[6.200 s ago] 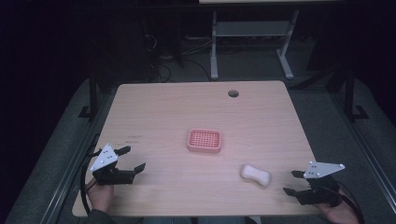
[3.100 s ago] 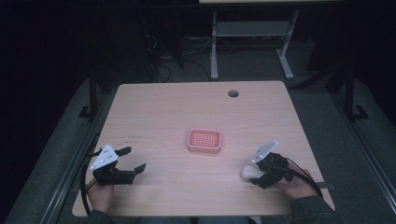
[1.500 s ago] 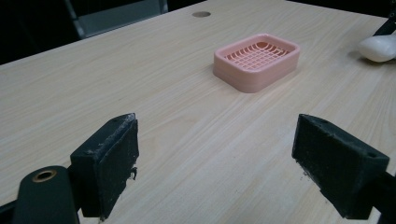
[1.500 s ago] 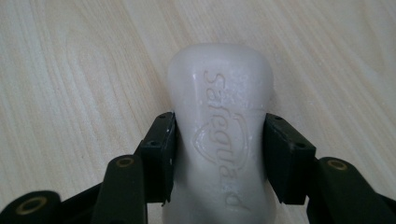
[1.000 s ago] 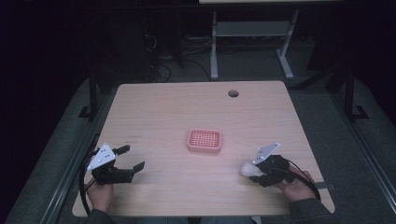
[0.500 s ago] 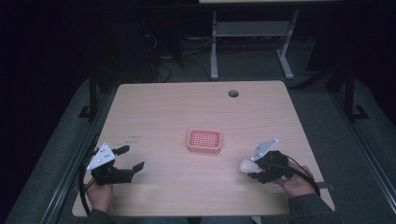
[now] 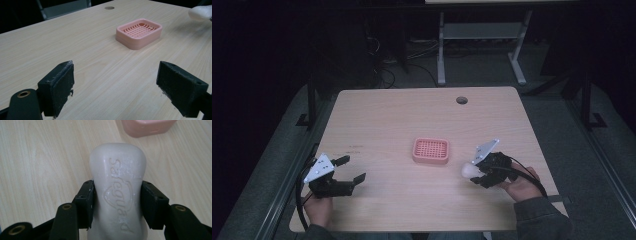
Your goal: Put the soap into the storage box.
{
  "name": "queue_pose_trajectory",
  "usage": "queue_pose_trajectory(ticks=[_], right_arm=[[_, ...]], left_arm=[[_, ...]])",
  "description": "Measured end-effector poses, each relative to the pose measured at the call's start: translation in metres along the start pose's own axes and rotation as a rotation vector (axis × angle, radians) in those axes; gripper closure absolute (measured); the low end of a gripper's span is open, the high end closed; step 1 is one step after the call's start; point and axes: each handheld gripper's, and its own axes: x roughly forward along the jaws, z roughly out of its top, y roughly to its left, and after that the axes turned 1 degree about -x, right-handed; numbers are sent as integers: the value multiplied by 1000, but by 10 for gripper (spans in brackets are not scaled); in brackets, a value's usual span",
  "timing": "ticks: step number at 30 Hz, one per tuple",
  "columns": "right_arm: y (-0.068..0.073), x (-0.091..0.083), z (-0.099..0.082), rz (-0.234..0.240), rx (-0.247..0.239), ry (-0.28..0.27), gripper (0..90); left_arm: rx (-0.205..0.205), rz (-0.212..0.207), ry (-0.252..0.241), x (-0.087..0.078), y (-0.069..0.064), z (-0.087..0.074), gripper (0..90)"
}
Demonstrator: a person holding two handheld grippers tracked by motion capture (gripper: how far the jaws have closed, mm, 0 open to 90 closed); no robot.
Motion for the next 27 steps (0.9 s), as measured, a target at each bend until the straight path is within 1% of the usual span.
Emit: queue_pose_trajectory(ticks=[1, 2, 3, 6, 8, 9, 11, 13, 15, 17, 19, 20, 27], right_arm=[[-2, 0, 5, 1, -11, -3, 483], [-2, 0, 5, 1, -11, -3, 483], [-3, 0, 10, 5, -16, -2, 483], [-5, 1, 17, 7, -31, 2, 483], [-6, 3, 22, 18, -33, 1, 484], [-7, 4, 24, 14, -44, 4, 483], [-7, 4, 26, 18, -41, 5, 483], [-10, 6, 29, 23, -49, 6, 483], [-13, 8, 34, 24, -46, 20, 483], [-15, 10, 37, 30, -52, 16, 484], [-15, 10, 38, 33, -47, 14, 483], [-16, 11, 40, 40, -49, 15, 484], [-20, 11, 52, 32, -67, 19, 483]], left_arm=[[-3, -5, -1, 0, 1, 0, 141], [-3, -5, -1, 0, 1, 0, 141], [-3, -3, 0, 0, 1, 0, 141], [-4, -5, -1, 0, 0, 0, 141], [-1, -5, 1, 0, 0, 0, 140], [-2, -4, 0, 0, 0, 0, 141], [-2, -4, 1, 0, 0, 0, 141], [-3, -5, 1, 0, 0, 0, 141], [-4, -5, -2, 0, 0, 0, 141], [-4, -3, 1, -1, 0, -1, 141], [4, -3, 4, -1, 1, 0, 141], [-5, -7, -1, -1, 2, -1, 141], [-18, -7, -15, 0, 3, -2, 141]])
